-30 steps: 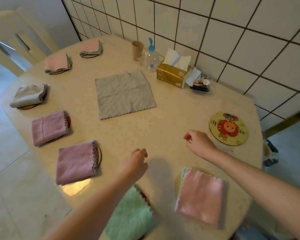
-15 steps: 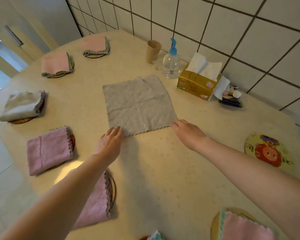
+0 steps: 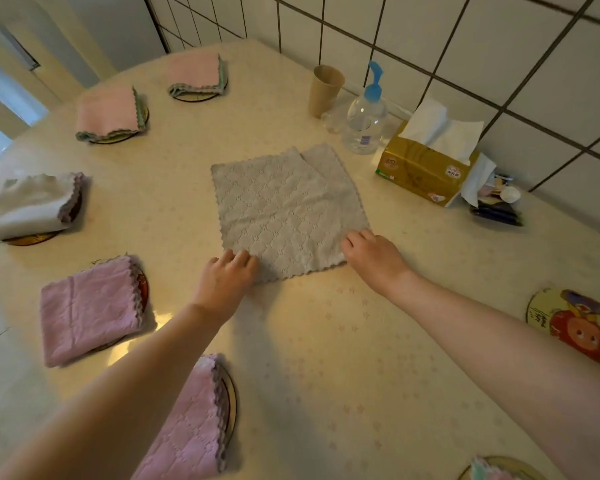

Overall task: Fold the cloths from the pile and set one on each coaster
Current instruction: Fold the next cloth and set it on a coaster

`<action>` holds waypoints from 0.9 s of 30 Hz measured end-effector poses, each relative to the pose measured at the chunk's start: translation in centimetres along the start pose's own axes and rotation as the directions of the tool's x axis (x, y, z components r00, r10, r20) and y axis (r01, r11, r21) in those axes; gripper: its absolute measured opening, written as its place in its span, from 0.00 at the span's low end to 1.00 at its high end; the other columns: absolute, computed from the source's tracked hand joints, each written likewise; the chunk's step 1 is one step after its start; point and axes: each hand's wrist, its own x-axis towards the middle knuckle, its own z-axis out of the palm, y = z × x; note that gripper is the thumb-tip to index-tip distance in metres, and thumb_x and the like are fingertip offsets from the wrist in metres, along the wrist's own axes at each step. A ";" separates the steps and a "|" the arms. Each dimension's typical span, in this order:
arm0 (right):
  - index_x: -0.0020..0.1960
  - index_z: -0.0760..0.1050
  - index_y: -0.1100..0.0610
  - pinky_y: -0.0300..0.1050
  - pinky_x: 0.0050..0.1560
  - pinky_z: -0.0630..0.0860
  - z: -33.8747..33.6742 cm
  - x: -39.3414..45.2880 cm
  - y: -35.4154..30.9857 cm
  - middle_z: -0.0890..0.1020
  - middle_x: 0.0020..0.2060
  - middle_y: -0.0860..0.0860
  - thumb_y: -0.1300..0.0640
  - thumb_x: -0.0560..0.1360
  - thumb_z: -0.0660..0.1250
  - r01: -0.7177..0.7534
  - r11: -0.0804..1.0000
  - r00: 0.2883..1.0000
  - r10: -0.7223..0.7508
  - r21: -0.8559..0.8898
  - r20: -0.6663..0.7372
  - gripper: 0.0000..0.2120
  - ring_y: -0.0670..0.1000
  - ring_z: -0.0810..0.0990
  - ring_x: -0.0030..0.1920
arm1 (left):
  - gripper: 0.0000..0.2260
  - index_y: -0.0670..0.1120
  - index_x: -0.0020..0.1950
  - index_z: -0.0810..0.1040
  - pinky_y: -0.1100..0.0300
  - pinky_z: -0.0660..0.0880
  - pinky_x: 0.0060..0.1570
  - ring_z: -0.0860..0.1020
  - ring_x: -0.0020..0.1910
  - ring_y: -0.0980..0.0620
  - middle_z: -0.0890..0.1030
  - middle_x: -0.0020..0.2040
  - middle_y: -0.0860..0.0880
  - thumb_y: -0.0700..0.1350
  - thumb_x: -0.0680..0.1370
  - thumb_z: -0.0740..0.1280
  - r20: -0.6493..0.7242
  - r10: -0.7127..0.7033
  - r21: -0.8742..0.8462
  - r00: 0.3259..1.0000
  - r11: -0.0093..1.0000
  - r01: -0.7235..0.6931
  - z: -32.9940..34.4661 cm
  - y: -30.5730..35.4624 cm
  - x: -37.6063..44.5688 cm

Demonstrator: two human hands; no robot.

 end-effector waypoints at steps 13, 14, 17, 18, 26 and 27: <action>0.47 0.65 0.55 0.45 0.33 0.64 -4.6 -4.7 1.1 0.72 0.43 0.51 0.62 0.78 0.53 -0.202 0.797 0.939 0.323 0.570 -0.118 0.04 0.51 0.71 0.39 | 0.03 0.44 0.43 0.72 0.64 0.67 0.37 0.71 0.37 0.54 0.74 0.39 0.50 0.39 0.76 0.63 -0.065 -0.437 -0.731 0.897 0.633 0.256 -5.8 2.5 -1.8; 0.47 0.66 0.55 0.45 0.33 0.66 -4.4 -5.7 1.2 0.73 0.44 0.51 0.63 0.78 0.54 -0.187 0.821 0.949 0.292 0.539 -0.116 0.05 0.51 0.70 0.39 | 0.04 0.46 0.42 0.71 0.63 0.70 0.39 0.73 0.39 0.54 0.75 0.41 0.51 0.39 0.76 0.64 -0.068 -0.389 -0.720 0.919 0.656 0.224 -5.6 2.8 -2.5; 0.51 0.69 0.59 0.49 0.36 0.75 -3.1 -10.7 0.9 0.75 0.49 0.55 0.69 0.73 0.59 -0.098 0.932 0.970 0.168 0.349 -0.176 0.09 0.55 0.74 0.47 | 0.03 0.45 0.47 0.74 0.59 0.74 0.43 0.76 0.43 0.51 0.77 0.47 0.50 0.38 0.76 0.65 -0.052 -0.192 -0.620 0.980 0.776 0.119 -5.0 4.7 -5.9; 0.52 0.70 0.60 0.50 0.36 0.77 -2.4 -12.6 0.8 0.76 0.51 0.56 0.71 0.71 0.61 -0.085 0.946 0.972 0.148 0.312 -0.183 0.12 0.56 0.75 0.50 | 0.04 0.44 0.48 0.75 0.60 0.74 0.43 0.76 0.43 0.50 0.77 0.48 0.49 0.37 0.75 0.66 -0.044 -0.138 -0.595 0.989 0.799 0.085 -4.8 5.6 -7.2; 0.51 0.78 0.57 0.40 0.35 0.81 0.2 -28.5 -2.8 0.82 0.46 0.50 0.73 0.59 0.75 -0.085 0.935 0.982 0.138 0.344 -0.132 0.23 0.50 0.82 0.47 | 0.06 0.47 0.52 0.80 0.66 0.75 0.45 0.79 0.45 0.56 0.80 0.49 0.53 0.40 0.77 0.67 0.022 -0.061 -0.600 0.998 0.798 0.062 -5.0 12.5 -17.2; 0.50 0.79 0.56 0.37 0.36 0.80 0.3 -29.8 -3.2 0.83 0.45 0.49 0.73 0.57 0.76 -0.099 0.924 0.981 0.153 0.369 -0.120 0.24 0.48 0.82 0.45 | 0.06 0.47 0.52 0.81 0.72 0.72 0.45 0.79 0.45 0.57 0.81 0.48 0.54 0.40 0.77 0.67 0.036 -0.069 -0.600 0.997 0.796 0.076 -5.0 13.0 -18.0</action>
